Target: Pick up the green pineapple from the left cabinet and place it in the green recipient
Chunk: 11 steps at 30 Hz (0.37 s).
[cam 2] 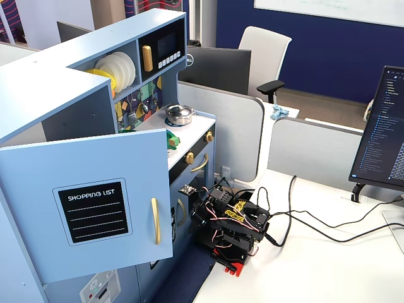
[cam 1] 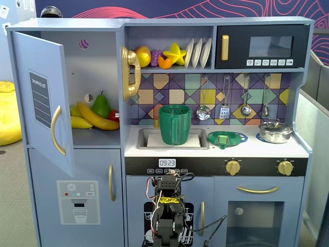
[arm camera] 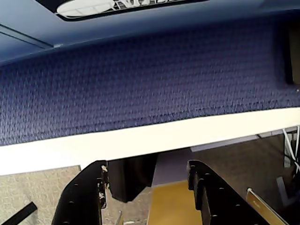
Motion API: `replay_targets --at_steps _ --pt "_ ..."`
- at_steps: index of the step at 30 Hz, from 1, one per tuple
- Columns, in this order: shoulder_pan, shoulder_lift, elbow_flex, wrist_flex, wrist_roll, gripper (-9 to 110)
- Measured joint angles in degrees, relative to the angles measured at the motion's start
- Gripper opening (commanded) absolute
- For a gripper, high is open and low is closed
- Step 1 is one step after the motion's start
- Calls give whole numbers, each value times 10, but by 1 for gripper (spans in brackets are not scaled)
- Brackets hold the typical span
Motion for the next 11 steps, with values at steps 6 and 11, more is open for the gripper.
replay_targets --at_steps 6,11 --pt "-5 4 -4 20 6 13" --pt "-5 4 -4 21 6 13"
